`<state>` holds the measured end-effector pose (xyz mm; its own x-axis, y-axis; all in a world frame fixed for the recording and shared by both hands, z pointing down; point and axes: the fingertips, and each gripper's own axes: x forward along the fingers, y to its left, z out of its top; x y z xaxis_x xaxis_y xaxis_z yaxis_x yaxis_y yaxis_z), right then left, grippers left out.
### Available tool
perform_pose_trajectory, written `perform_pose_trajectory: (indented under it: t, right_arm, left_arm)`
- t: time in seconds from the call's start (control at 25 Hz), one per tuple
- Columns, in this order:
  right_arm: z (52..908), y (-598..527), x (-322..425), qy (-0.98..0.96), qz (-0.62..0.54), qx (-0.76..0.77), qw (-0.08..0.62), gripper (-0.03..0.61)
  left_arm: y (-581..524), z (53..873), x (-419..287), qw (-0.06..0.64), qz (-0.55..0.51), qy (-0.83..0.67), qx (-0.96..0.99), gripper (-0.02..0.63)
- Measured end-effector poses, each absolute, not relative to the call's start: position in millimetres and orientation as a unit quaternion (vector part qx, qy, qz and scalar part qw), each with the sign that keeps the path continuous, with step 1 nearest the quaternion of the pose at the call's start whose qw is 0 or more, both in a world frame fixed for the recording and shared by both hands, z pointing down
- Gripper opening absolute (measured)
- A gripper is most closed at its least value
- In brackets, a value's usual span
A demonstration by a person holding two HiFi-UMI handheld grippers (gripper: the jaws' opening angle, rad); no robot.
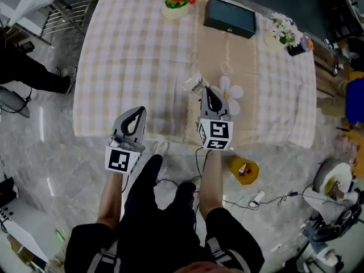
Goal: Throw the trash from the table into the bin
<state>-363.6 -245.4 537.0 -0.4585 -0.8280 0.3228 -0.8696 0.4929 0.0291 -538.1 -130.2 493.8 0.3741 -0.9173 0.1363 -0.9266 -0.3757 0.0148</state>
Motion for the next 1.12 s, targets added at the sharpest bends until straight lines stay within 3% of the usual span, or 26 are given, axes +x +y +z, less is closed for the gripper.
perform_pose_trajectory:
  t: [0.64, 1.12]
  right_arm:
    - [499.5, -86.2, -63.2, -0.725, 0.087, 0.674, 0.114, 0.005]
    - [519.3, 50.8, 122.6, -0.609, 0.109, 0.779, 0.097, 0.005]
  left_arm:
    - [-83.8, 470.3, -253.6, 0.024, 0.042, -0.352, 0.935, 0.003]
    - [-14.2, 485.4, -61.1, 0.019, 0.057, -0.2, 0.978, 0.003]
